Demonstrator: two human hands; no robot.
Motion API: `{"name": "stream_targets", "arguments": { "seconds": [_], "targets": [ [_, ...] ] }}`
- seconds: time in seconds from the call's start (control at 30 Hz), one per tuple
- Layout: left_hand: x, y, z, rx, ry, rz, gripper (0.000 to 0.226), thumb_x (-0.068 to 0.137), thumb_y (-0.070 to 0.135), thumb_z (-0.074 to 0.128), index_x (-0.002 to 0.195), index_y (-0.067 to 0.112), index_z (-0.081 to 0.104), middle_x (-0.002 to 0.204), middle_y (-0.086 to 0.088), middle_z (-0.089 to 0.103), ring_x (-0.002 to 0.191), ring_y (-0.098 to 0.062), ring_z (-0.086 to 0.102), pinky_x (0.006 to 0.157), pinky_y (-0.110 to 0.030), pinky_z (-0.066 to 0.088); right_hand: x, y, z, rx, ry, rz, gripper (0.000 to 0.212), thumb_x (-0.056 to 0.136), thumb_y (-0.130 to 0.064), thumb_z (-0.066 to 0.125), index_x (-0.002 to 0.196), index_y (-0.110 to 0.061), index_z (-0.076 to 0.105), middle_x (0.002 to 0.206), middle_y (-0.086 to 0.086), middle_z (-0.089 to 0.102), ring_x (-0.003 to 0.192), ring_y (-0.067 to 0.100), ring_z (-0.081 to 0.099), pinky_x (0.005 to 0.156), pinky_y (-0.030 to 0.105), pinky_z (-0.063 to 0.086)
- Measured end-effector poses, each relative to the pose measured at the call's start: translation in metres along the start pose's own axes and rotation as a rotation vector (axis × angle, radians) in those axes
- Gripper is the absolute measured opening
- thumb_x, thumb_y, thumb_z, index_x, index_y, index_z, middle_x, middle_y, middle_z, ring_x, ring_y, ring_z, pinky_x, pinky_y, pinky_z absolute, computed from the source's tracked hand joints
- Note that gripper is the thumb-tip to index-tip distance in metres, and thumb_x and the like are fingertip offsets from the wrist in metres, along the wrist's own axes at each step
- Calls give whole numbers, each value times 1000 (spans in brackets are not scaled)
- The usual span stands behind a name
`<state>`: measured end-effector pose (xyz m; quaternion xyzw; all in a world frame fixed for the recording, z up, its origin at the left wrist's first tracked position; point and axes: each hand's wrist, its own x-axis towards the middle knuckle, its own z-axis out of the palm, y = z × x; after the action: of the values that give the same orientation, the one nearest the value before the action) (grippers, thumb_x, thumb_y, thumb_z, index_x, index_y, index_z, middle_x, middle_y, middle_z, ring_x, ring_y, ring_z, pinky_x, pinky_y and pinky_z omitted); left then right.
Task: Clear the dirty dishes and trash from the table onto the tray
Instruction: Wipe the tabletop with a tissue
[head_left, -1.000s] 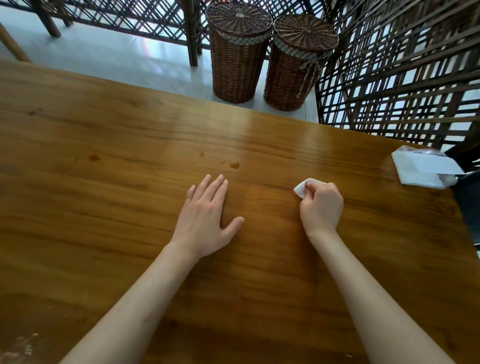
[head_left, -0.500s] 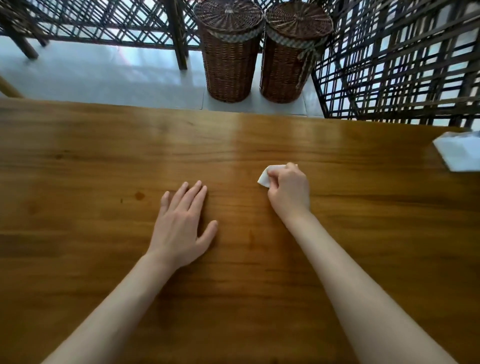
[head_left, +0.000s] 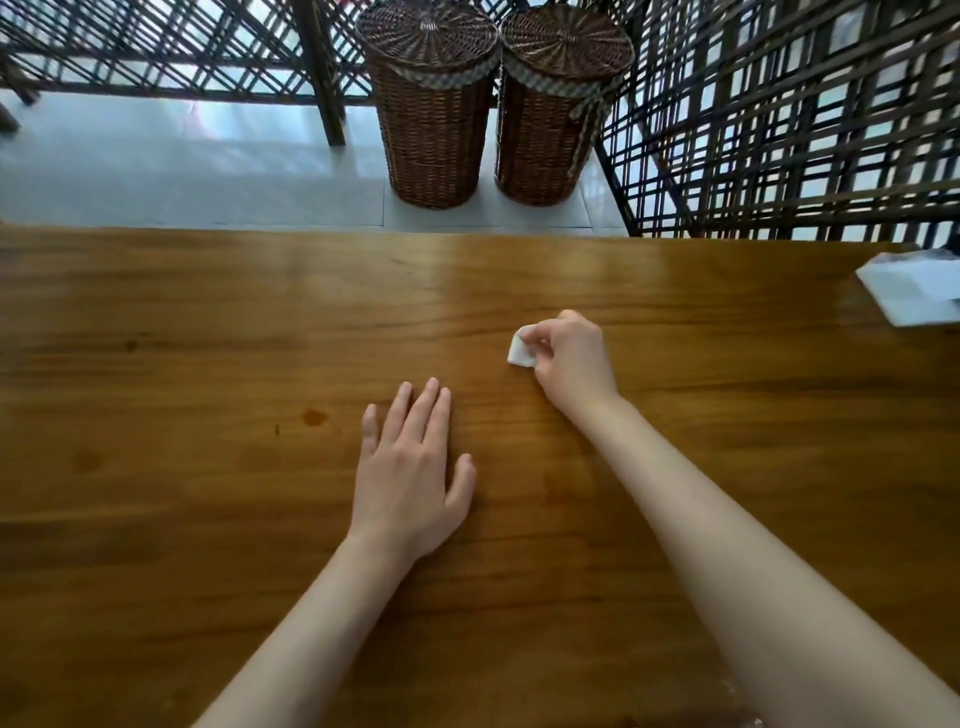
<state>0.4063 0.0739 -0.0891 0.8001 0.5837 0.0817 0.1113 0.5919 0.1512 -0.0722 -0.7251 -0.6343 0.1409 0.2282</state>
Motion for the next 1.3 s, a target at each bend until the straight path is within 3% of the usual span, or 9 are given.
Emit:
{"name": "stream_targets", "arguments": {
  "seconds": [0.13,0.3,0.47,0.6,0.77,0.87,1.03,1.2,1.3],
  "targets": [
    [2,-1,1,4,9,9,73,84,52,14,147,17,27,154,-1,25,144,-21,14,114,-42,1,4,4,1,-20,74,89,22,89,-6,54,102,-11,72,96,11,61,91,26,58,75,22,39],
    [2,-3,2,-10,22,14,71,85,51,16,146,17,28,153,-1,26,144,-20,14,114,-41,-1,-32,6,-2,-25,-53,-144,22,83,1,60,93,-11,75,81,8,59,79,25,59,70,28,45],
    [1,-2,4,-3,25,31,73,85,52,14,147,17,26,154,-1,23,144,-20,11,114,-41,-3,-38,44,-32,-112,69,63,20,83,-1,60,94,-10,74,83,10,62,79,26,60,68,22,37],
    [2,-3,4,8,34,21,70,86,50,19,146,16,27,154,-2,26,144,-21,14,113,-40,-4,-88,24,-20,-14,-27,-139,21,76,7,63,83,-10,75,78,7,63,74,26,61,70,25,41],
    [-12,-1,0,21,-4,69,68,87,48,23,147,16,27,154,-2,26,144,-21,14,113,-41,-5,-85,22,-27,2,3,-94,23,76,11,57,77,-6,74,82,-2,64,81,24,62,73,32,49],
    [-39,2,-1,4,-16,91,69,86,49,20,146,16,30,153,-2,28,143,-21,15,113,-41,-4,-95,8,-20,-14,10,-35,24,83,3,55,89,-8,74,89,9,65,86,25,61,76,30,46],
    [-74,10,0,-11,-40,108,67,86,47,19,145,17,31,152,-1,30,143,-21,18,113,-40,-2,-134,-6,-13,7,-113,-184,24,83,2,57,93,-11,74,83,10,62,80,27,60,73,35,50],
    [-89,10,2,7,-34,98,67,87,48,16,146,18,28,153,1,27,143,-19,15,112,-38,-6,-128,-2,-12,-29,51,16,25,84,1,54,97,-9,73,89,12,64,85,26,60,72,26,41],
    [-95,9,3,33,-36,85,65,88,46,19,148,20,23,155,2,21,144,-18,10,112,-37,-8,-153,-19,-2,1,-10,-104,25,83,2,56,91,-12,75,84,10,64,80,25,60,72,27,44]
  ]
}}
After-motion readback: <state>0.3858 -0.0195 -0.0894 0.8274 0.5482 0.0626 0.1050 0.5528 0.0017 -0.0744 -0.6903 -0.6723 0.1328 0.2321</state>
